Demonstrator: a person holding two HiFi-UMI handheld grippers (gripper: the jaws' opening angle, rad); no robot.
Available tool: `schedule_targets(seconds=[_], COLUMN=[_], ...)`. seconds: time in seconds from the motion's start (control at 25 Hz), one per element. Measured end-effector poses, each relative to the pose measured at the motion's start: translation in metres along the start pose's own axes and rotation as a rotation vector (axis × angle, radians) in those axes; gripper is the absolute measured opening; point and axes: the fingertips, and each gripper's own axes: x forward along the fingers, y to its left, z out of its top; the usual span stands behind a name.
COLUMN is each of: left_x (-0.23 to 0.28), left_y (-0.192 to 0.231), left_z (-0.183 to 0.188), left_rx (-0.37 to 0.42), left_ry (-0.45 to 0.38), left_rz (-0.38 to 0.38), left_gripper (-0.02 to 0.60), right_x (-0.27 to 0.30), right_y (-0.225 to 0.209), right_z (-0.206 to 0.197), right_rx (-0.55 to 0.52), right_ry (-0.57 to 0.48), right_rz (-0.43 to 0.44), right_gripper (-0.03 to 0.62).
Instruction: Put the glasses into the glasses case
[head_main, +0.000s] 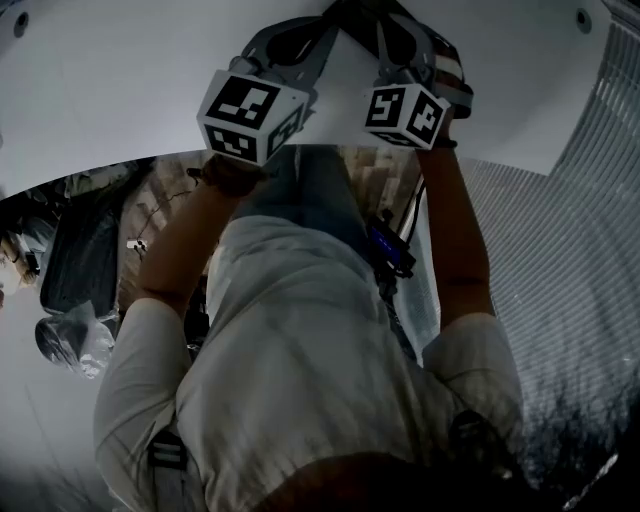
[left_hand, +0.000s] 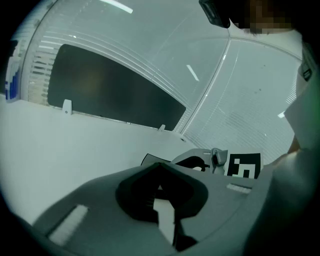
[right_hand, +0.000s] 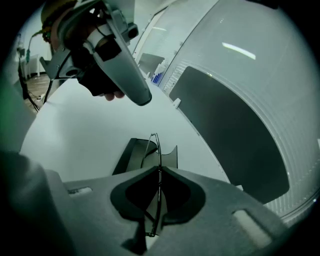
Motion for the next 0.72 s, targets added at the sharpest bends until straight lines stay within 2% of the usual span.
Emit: schedule_targets(seconds=[0.36, 0.72], left_x=[0.006, 0.003], left_y=[0.003, 0.007], left_z=[-0.014, -0.021], left_rx=[-0.020, -0.029], left_ry=[0.024, 0.027], left_rz=[-0.010, -0.009], left_gripper=[0.000, 0.000], right_x=[0.003, 0.010], right_y=[0.008, 0.024], right_z=[-0.002, -0.003], right_rx=[-0.129, -0.107], right_ry=[0.057, 0.068], right_rz=[-0.075, -0.050], right_gripper=[0.018, 0.027])
